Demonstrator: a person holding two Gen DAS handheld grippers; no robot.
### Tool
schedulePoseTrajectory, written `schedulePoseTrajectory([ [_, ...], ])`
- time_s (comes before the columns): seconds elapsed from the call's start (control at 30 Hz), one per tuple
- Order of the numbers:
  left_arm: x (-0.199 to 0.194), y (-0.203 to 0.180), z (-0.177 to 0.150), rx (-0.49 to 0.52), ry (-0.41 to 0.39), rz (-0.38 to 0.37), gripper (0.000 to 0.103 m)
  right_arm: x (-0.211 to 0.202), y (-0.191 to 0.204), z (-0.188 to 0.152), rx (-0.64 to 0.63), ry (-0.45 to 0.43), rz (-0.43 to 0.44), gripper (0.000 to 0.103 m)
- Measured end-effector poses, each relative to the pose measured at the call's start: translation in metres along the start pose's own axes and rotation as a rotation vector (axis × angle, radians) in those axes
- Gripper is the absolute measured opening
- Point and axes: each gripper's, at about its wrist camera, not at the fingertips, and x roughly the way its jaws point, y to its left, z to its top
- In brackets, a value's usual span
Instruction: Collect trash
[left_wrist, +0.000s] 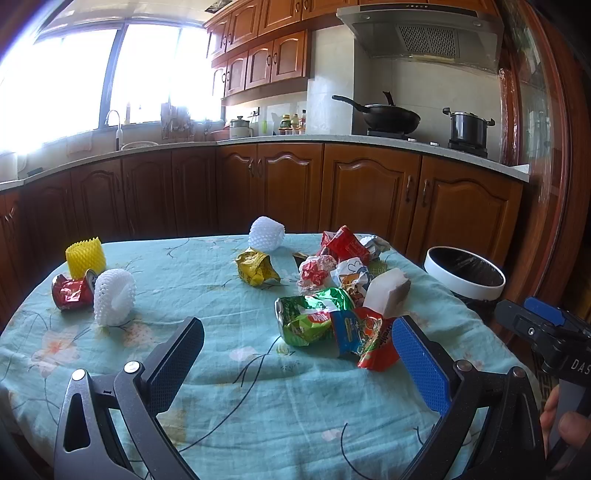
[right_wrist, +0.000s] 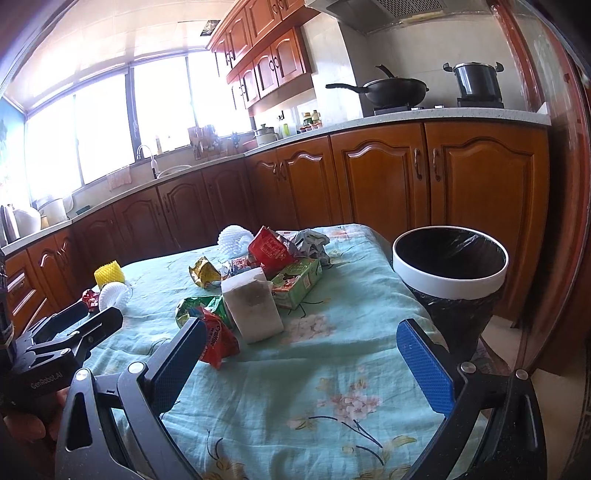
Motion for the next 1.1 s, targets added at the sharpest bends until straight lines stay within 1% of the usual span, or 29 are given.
schedulePoseTrajectory([
  [0.9, 0.004, -0.0016, -0.0009, 0.002, 0.012, -0.011, 0.102, 0.0057, -0.0003, -0.0012, 0.017, 0.012, 0.02, 0.103],
  [1.1, 0.0088, 0.0004, -0.0008, -0.008, 0.033, -0.011, 0.102, 0.0085, -0.001, -0.0019, 0.026, 0.021, 0.033, 0.103],
])
